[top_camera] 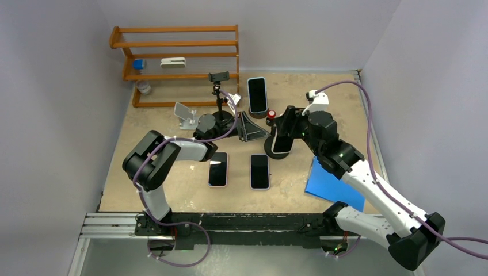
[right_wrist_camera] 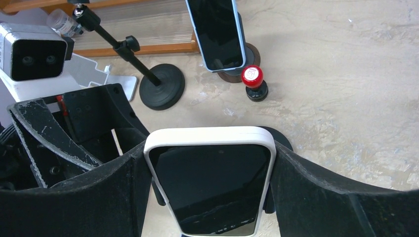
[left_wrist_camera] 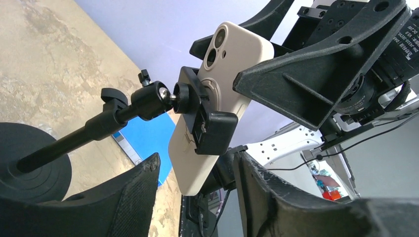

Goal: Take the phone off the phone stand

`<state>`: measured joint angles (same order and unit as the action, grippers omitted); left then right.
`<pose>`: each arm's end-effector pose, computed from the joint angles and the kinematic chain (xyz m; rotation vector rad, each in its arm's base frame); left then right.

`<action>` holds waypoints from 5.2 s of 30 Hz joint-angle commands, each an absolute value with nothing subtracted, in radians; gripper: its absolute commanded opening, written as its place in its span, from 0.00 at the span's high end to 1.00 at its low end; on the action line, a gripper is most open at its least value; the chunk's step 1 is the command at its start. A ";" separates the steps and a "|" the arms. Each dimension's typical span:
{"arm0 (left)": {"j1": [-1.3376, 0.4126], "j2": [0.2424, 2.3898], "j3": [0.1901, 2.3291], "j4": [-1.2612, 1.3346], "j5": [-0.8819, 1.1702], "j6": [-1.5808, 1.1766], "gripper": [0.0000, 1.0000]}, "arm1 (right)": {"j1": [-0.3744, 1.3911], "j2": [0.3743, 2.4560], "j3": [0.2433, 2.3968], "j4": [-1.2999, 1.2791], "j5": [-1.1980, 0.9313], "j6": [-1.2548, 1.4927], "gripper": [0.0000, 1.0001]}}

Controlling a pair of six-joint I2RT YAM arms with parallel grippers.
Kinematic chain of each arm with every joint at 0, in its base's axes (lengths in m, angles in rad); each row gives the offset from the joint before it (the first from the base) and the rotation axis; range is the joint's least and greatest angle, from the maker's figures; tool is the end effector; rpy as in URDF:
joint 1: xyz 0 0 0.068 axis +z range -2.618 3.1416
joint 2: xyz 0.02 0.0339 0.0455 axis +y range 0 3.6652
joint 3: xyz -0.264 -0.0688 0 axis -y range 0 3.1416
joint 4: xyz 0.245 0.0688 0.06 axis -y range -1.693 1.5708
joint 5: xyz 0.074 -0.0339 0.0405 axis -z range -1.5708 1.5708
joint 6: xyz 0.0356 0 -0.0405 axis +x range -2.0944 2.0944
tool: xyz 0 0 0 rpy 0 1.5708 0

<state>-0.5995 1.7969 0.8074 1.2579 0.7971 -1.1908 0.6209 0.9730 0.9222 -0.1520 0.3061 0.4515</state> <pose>0.2822 -0.2237 0.2252 0.3562 1.6783 -1.9331 0.1891 0.1221 0.3575 0.0724 1.7903 0.5047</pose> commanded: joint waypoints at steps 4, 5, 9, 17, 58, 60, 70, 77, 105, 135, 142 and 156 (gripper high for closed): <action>-0.597 1.752 0.829 1.263 0.821 -1.177 0.41 | 0.621 0.937 0.912 -0.113 0.265 0.434 1.00; -0.597 1.755 0.837 1.262 0.823 -1.176 0.41 | 0.622 0.932 0.911 -0.108 0.256 0.434 1.00; -0.599 1.773 0.877 1.255 0.842 -1.180 0.40 | 0.621 0.925 0.917 -0.101 0.225 0.440 1.00; -0.617 1.781 0.918 1.199 0.855 -1.131 0.44 | 0.621 0.925 0.932 -0.107 0.204 0.453 1.00; -0.635 1.819 0.978 1.152 0.904 -1.051 0.44 | 0.621 0.904 0.955 -0.099 0.133 0.436 1.00; -0.642 1.825 0.986 1.151 0.912 -1.047 0.45 | 0.621 0.906 0.953 -0.100 0.134 0.438 1.00; -0.652 1.776 0.944 1.170 0.898 -1.049 0.37 | 0.621 0.920 0.966 -0.117 0.193 0.458 1.00; -0.656 1.778 0.955 1.143 0.899 -1.035 0.61 | 0.620 0.918 0.963 -0.109 0.172 0.462 1.00; -0.644 1.896 1.041 1.103 0.834 -1.129 1.00 | 0.620 0.746 0.855 -0.020 0.002 0.398 1.00; -0.641 1.695 1.028 0.902 0.761 -0.997 0.21 | 0.620 0.756 1.116 -0.130 -0.047 0.393 1.00; -0.626 1.490 0.975 0.711 0.574 -0.895 0.16 | 0.621 0.779 1.195 -0.138 -0.038 0.372 1.00; -0.623 1.416 0.947 0.605 0.539 -0.822 0.17 | 0.621 0.797 1.181 -0.111 -0.045 0.351 1.00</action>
